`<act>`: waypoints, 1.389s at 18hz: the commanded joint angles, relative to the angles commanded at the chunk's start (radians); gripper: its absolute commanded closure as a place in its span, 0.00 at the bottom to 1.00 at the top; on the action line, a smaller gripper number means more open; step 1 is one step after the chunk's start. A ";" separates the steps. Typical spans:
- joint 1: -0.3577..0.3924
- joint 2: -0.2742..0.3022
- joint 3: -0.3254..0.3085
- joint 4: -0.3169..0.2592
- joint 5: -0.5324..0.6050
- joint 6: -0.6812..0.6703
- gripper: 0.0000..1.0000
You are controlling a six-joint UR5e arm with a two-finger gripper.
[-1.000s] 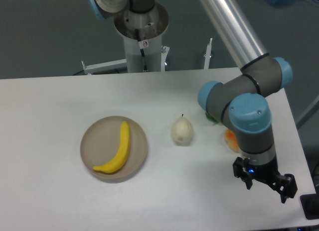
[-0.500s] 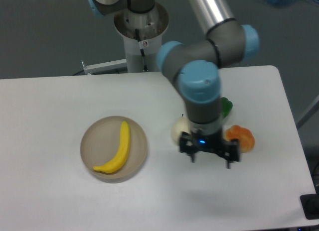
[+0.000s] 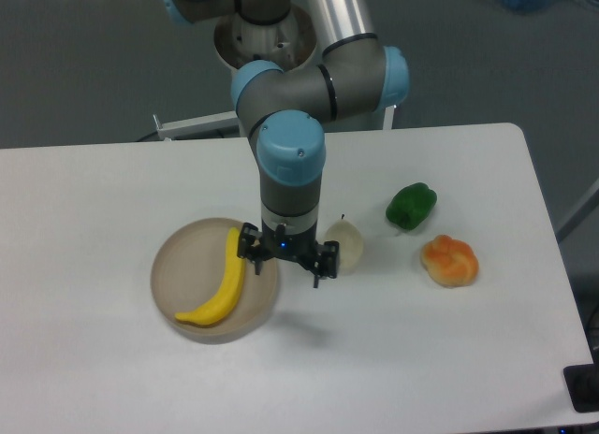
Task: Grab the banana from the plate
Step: 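Move the open gripper over the plate above the yellow banana, then lower the gripper onto the banana and close the fingers on it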
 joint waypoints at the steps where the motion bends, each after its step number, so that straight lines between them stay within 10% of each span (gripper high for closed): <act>1: -0.005 0.000 -0.014 0.011 0.000 0.000 0.00; 22: -0.094 -0.078 -0.141 0.186 0.061 -0.054 0.01; 25: -0.094 -0.080 -0.143 0.186 0.061 -0.054 0.39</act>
